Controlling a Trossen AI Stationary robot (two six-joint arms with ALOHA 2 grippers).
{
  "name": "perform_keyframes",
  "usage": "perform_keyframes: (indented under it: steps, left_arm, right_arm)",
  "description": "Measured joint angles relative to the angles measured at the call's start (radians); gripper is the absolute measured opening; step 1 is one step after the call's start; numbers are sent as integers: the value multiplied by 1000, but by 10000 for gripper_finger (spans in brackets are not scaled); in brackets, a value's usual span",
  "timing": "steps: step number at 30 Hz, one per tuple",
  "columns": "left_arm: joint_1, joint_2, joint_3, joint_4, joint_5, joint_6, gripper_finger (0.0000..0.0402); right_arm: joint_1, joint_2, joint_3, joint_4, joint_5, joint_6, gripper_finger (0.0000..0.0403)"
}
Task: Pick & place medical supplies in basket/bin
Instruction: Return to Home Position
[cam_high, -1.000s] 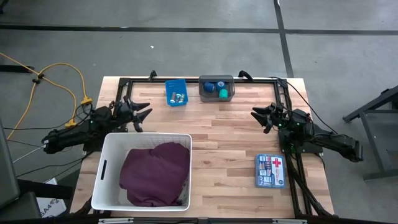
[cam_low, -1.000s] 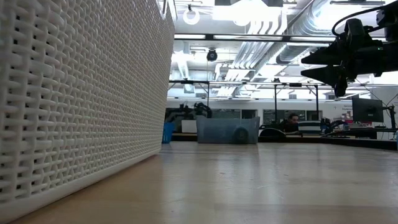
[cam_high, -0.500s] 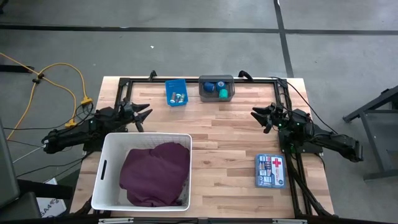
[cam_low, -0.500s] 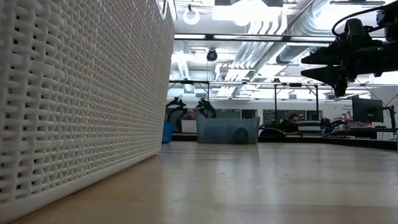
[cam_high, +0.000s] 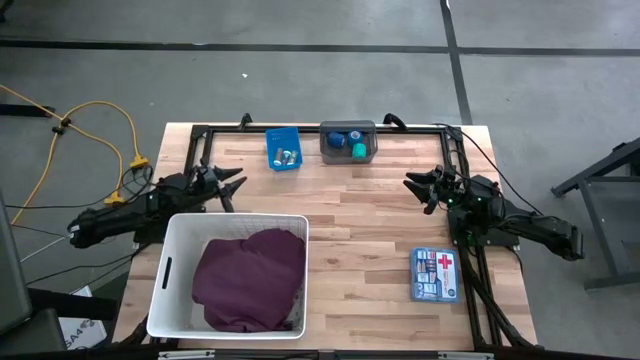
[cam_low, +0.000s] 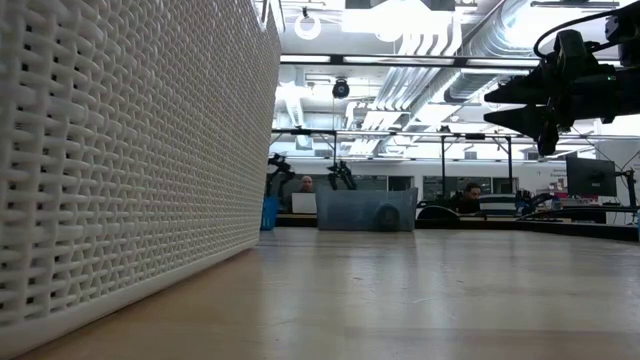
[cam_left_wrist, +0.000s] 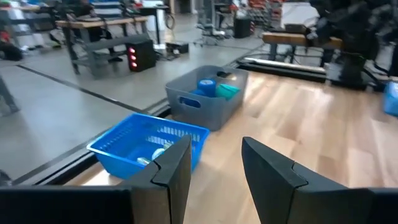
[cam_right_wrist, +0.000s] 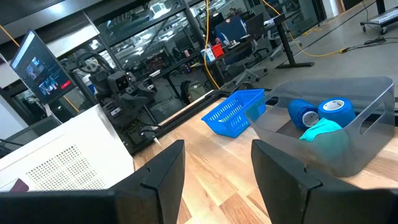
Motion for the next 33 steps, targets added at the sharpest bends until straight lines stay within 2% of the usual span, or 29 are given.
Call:
perform_keyframes:
  steps: [10, 16, 22, 25, 33]
  left_arm:
    - [131, 0, -24, 57, 16, -5, 136]
    - [229, 0, -42, 78, 103, -18, 136]
    - [312, 0, -65, 105, 276, 4, 136]
    - [344, 2, -66, 102, 323, 8, 136]
    - [364, 96, -67, 97, 344, -40, 136]
  right_arm:
    - [0, 0, 0, 0, 0, 0, 173]
    - [0, 0, 0, 0, 0, 0, 173]
    - [0, 0, 0, 0, 0, 0, 173]
    - [0, 0, 0, 0, 0, 0, 173]
    - [0, 0, 0, 0, 0, 0, 173]
